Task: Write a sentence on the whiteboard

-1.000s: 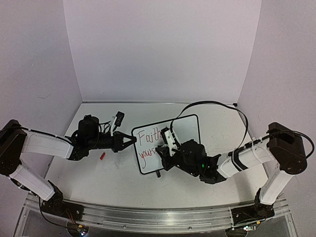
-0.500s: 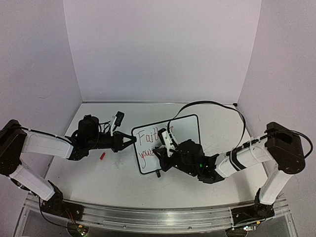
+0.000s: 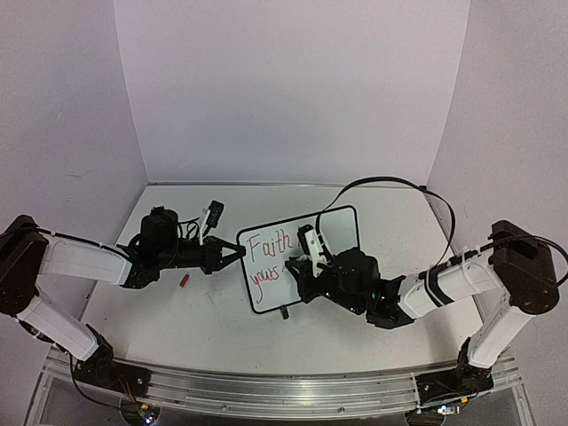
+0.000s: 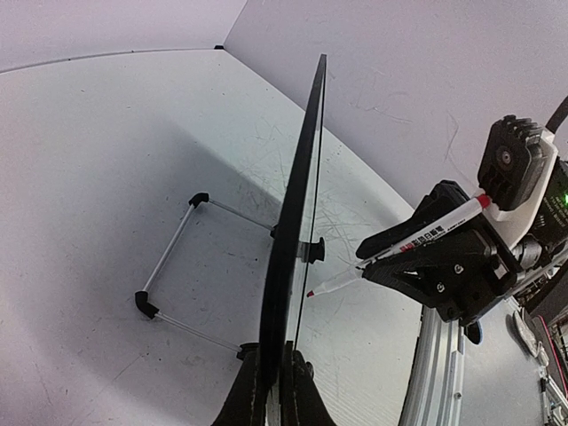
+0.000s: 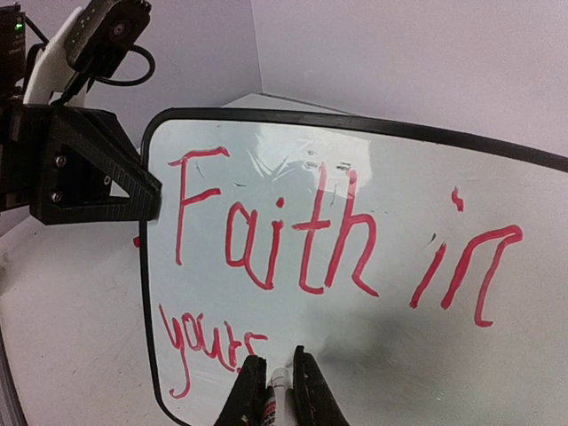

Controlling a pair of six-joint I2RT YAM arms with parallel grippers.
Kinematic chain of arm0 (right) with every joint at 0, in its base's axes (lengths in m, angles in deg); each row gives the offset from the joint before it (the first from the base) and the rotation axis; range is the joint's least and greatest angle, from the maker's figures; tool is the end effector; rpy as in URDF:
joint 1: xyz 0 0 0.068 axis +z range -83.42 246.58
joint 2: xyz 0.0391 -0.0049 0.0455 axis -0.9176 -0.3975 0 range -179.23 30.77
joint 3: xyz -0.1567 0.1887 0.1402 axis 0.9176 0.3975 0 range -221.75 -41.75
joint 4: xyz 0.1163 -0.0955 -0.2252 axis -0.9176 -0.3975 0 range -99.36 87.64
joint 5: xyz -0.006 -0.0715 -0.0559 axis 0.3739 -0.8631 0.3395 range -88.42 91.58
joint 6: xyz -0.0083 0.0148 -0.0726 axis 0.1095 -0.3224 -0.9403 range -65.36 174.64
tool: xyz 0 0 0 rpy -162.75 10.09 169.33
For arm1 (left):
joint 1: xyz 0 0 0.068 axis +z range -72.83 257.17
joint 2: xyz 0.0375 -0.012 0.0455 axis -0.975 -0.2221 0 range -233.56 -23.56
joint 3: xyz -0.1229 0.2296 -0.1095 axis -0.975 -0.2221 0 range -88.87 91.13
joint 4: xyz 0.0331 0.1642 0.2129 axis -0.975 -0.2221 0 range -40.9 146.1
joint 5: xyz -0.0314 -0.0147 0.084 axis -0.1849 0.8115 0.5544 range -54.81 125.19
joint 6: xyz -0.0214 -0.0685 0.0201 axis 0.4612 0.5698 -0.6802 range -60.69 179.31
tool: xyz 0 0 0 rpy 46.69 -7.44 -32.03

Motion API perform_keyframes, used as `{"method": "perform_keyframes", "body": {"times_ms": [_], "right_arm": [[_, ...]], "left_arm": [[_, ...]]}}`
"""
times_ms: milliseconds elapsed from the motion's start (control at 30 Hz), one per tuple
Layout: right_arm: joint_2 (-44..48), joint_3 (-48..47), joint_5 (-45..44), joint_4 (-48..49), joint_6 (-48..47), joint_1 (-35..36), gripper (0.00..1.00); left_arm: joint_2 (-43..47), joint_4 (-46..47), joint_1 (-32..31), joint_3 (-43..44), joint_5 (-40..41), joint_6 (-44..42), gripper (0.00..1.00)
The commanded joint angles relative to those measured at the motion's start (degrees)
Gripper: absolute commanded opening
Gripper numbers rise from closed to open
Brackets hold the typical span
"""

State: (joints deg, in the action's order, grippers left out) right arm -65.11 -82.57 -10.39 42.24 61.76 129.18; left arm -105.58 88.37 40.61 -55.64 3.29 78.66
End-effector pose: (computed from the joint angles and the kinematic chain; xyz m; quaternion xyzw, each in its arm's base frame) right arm 0.1848 0.3282 0.1868 -0.2968 0.7076 0.2978 0.5679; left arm 0.2349 -0.2155 0.1963 0.2778 0.7372 -0.4641 0.4049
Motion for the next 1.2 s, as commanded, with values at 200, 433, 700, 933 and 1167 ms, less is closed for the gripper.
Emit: {"method": "perform_keyframes", "body": {"times_ms": [200,433,700,933,1167], "right_arm": [[-2.4,-2.9,1.8,2.6,-0.3,-0.1,0.0],[-2.8,-3.1,-1.3,2.4,0.0,-0.1,0.0],[-2.0,-2.1,-5.9,1.4,1.4,-0.1,0.0],[-0.9,-2.0,-7.3,3.2,0.0,-0.1,0.0],[-1.0,-2.9,-6.4,4.2,-1.4,-0.2,0.0]], "left_arm": [[0.9,-0.3,0.0,0.9,0.5,-1.9,0.0],[0.7,-0.3,0.1,1.1,0.4,-2.0,0.0],[0.8,-0.4,0.0,1.0,0.5,-2.0,0.0],[0.9,-0.4,0.1,1.0,0.5,-2.0,0.0],[1.0,-0.5,0.1,0.9,0.5,-2.0,0.0]]}}
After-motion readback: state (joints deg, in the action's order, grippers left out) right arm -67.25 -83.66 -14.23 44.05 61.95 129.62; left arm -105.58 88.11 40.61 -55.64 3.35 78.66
